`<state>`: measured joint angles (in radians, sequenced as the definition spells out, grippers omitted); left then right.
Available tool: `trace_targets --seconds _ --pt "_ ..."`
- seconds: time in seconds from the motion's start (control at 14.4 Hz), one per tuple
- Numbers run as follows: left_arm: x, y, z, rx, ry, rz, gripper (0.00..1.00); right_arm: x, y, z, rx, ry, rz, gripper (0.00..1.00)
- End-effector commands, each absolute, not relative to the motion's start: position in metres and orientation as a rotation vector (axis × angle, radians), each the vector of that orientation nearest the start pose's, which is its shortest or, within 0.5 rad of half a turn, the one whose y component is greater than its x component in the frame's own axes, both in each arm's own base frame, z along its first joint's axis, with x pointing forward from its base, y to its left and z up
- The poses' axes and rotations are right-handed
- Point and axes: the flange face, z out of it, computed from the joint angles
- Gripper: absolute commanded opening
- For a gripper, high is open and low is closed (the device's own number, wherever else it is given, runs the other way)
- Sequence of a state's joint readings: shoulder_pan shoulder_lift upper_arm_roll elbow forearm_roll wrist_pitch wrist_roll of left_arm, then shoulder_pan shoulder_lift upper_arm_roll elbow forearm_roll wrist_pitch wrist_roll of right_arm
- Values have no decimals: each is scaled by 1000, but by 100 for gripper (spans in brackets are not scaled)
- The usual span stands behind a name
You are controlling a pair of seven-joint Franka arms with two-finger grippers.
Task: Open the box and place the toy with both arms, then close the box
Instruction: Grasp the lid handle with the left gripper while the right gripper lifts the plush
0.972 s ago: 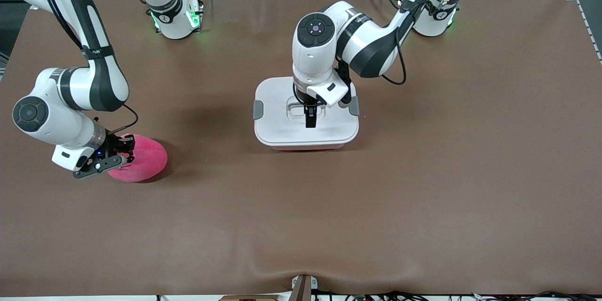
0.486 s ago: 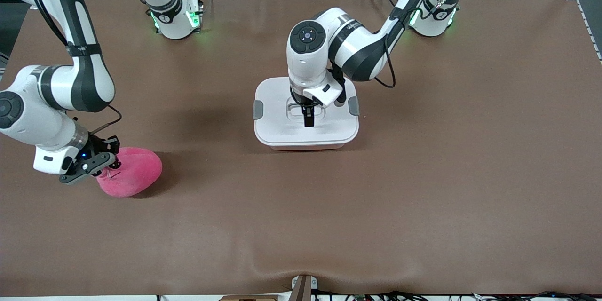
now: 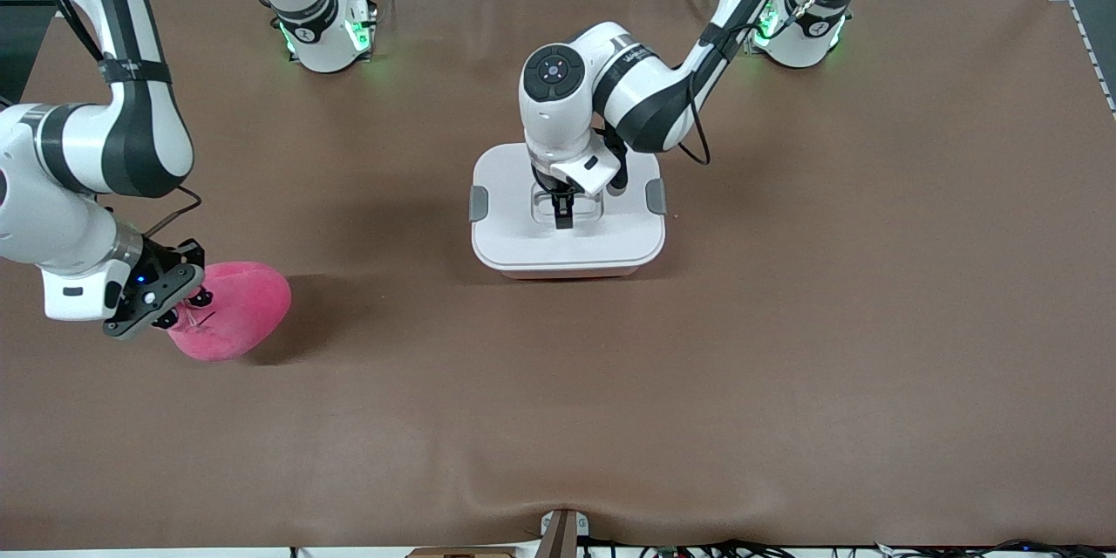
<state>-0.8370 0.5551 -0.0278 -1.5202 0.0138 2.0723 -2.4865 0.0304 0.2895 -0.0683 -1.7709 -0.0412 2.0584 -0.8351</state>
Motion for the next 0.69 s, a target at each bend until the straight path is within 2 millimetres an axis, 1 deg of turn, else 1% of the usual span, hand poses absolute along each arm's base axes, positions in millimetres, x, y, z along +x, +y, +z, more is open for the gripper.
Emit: trace_targets --seconds 0.0,0.07,0.14,0.21,0.35,0.56,0.62 --pt "457 -528 343 2148 2276 30 31 631 -10 408 -2906 -1358 57 0" --pt "457 -528 343 2150 2274 30 26 632 -7 408 -2891 -1391 56 0" --pt "458 -529 345 2149 2269 29 19 632 -3 410 -2877 -1422 54 0" --pt "458 -529 345 2156 2263 28 8 632 -1 411 -2858 -1459 53 0" --pt "458 -529 346 2155 2262 28 0 632 3 414 -2824 -1527 48 0" --pt "458 -529 354 2140 2261 26 0 627 31 414 -2743 -1643 85 0" --pt "457 -528 356 2138 2259 26 0 625 46 416 -2722 -1678 86 0"
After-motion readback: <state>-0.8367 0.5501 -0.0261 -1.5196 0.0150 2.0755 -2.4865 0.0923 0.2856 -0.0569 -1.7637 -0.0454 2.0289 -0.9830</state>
